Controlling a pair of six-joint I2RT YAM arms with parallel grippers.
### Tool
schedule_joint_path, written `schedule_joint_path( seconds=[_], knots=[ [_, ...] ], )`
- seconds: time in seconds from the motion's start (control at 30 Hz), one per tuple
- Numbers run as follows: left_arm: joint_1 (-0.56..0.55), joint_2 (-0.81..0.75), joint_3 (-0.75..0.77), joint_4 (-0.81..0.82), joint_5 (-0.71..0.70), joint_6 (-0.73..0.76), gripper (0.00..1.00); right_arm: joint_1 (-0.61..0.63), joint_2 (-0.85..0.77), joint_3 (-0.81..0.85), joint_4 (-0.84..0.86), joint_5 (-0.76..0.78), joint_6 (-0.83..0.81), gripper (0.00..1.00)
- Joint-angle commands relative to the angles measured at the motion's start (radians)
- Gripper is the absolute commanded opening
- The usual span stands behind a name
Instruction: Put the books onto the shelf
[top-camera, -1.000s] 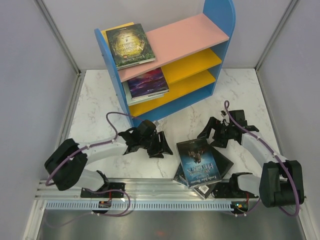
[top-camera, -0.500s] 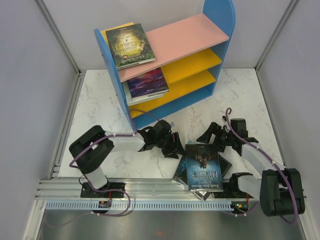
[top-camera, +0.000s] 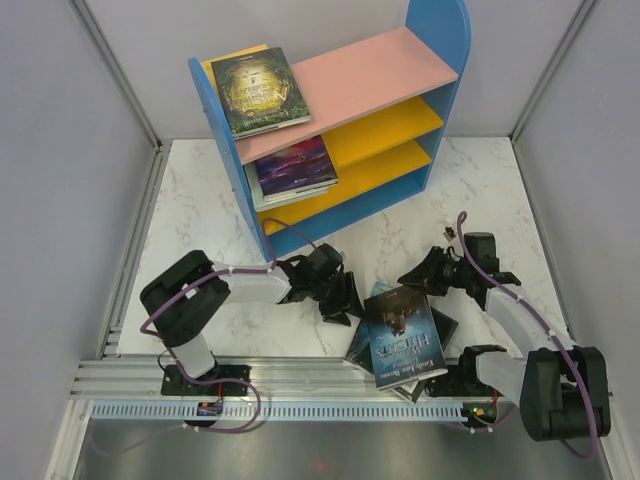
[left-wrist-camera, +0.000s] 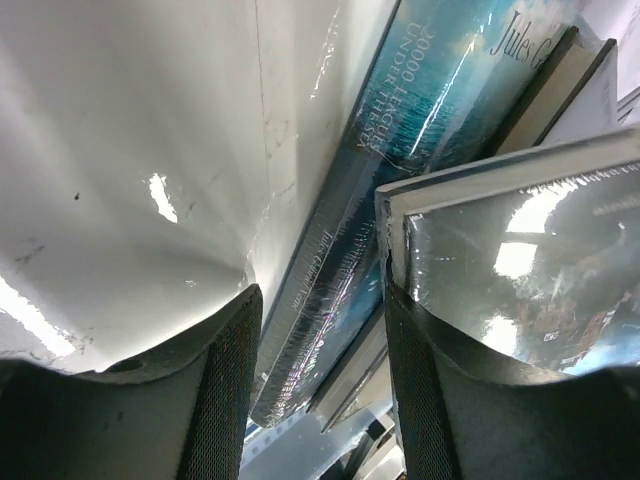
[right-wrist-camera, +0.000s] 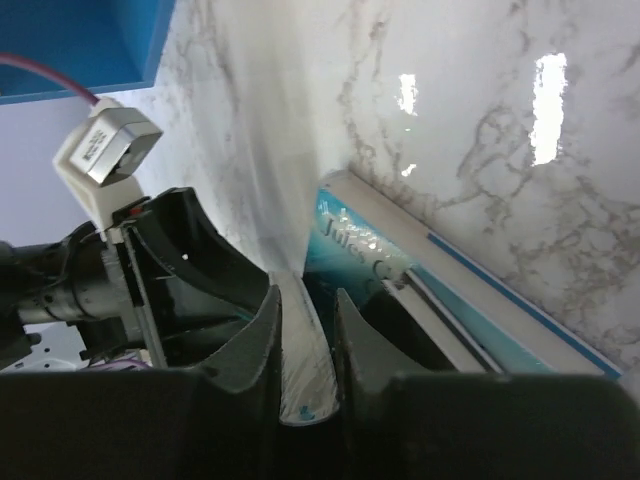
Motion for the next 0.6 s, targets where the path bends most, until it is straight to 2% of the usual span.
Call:
schedule_joint_path(
  seconds=[0.0, 0.1, 0.37, 0.57],
  knots=[
    [-0.010, -0.034, 0.077, 0.122, 0.020, -0.042, 0.57, 0.025, -0.021, 0.026, -0.100, -0.083, -0.003, 0.12],
    [-0.012, -0.053, 0.086, 0.096, 0.021, -0.045, 0.57, 0.025, -0.022, 0.063, -0.100, -0.079, 0.011, 0.00],
    [-0.010, -0.108, 0.097, 0.063, 0.018, -0.077, 0.58, 0.029, -0.024, 0.112, -0.094, -0.064, 0.051, 0.00],
    [0.002, -0.293, -0.004, 0.022, -0.055, -0.103, 0.65, 0.029, -0.013, 0.116, -0.027, -0.062, 0.135, 0.00]
  ],
)
